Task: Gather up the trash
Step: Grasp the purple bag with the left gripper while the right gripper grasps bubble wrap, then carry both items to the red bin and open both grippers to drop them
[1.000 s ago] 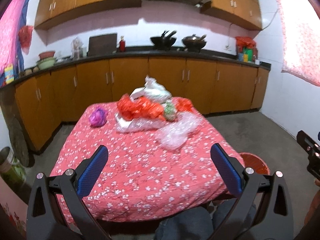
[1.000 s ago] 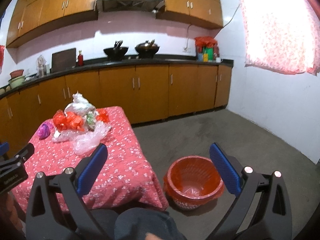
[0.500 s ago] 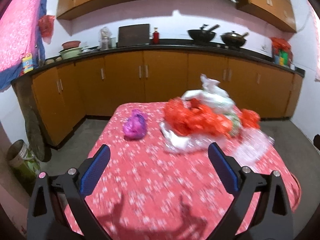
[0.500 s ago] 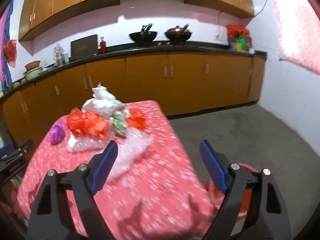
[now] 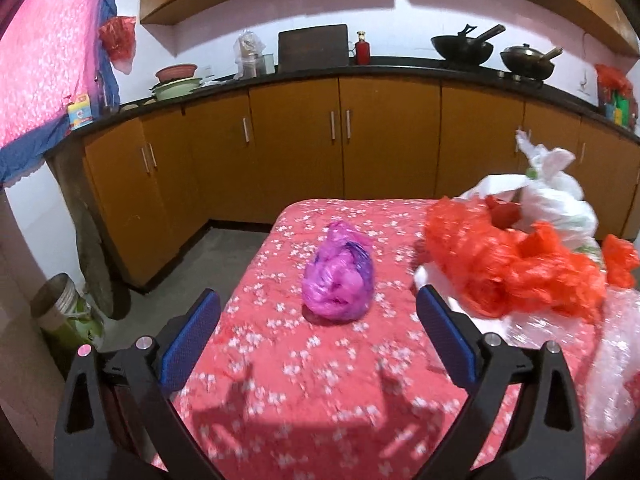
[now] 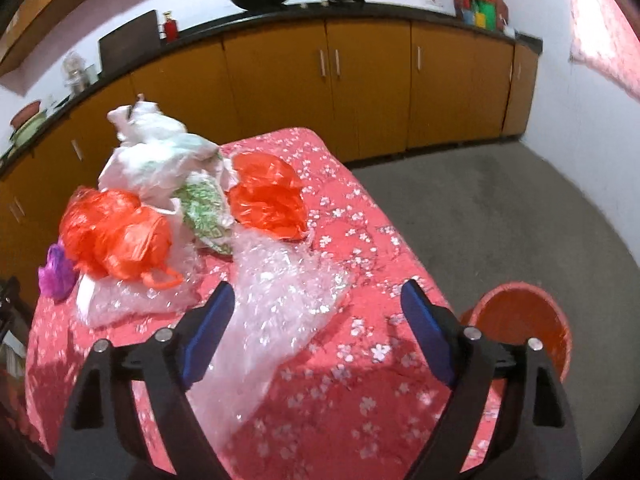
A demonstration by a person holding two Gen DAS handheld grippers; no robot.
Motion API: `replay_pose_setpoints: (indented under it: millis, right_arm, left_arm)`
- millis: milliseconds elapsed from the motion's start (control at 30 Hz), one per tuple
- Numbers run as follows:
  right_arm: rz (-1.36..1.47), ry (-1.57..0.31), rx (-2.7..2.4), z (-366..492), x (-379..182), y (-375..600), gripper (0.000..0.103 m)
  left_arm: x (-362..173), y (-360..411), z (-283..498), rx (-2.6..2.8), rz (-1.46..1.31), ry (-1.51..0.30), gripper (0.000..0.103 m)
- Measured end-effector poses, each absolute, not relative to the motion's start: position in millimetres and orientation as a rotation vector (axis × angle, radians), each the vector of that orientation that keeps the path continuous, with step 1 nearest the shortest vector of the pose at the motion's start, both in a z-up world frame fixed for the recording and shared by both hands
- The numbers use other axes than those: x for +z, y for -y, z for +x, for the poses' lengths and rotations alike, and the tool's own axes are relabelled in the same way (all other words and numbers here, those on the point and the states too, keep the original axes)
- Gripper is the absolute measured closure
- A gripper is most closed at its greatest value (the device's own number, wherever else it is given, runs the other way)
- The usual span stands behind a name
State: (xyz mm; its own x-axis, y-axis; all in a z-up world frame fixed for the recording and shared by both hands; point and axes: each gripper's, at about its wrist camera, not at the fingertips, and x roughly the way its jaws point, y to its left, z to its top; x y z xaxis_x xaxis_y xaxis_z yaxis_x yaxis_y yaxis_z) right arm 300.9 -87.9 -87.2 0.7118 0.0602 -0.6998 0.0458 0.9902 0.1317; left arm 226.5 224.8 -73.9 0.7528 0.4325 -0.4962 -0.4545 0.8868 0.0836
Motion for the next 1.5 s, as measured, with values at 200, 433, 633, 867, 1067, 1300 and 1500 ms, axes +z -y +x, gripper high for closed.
replay_pose_setpoints:
  millis: [200,433,633,867,1067,1300,1500]
  right_arm:
    - [0.138,-0.833,0.095,317.7,-105.8,76.2,0.047]
    - [0.141,-0.825,0.111,315.6,-117.8,81.2,0.080]
    - [0.133,-0.826,0.128,317.6,-119.2,82.5,0.080]
    - [0.106,-0.804,0.136,306.5,-116.6,88.4,0.081]
    - [0.130,-0.790,0.132,296.7,-109.6,96.9,0.082]
    - [0.119,-0.722,0.138,277.1,-87.5,101.4,0.082]
    - [0.105,-0.648,0.156,258.1,-61.4,107.2,0.083]
  left_arm:
    - [-78.9,-233.9,246.1,0.471,-0.037,-0.553,0.006]
    - [-87.1,-236.7,275.7,0.465,-0.021,-0.604,0.005]
    - [-94.4,-250.8,297.9,0.520,-0.041,-0.653,0.006]
    - [-109.8,-262.7,309.5,0.467,-0.111,-0.727,0.047]
    - [-110.5,-254.4,304.2,0.445,-0.080,-0.729,0.069]
    - [-97.1,-240.3,273.5,0.398,-0.054,-0.687,0.074]
    - [-61.0,-210.9,240.5,0.311,-0.033,-0.600,0.074]
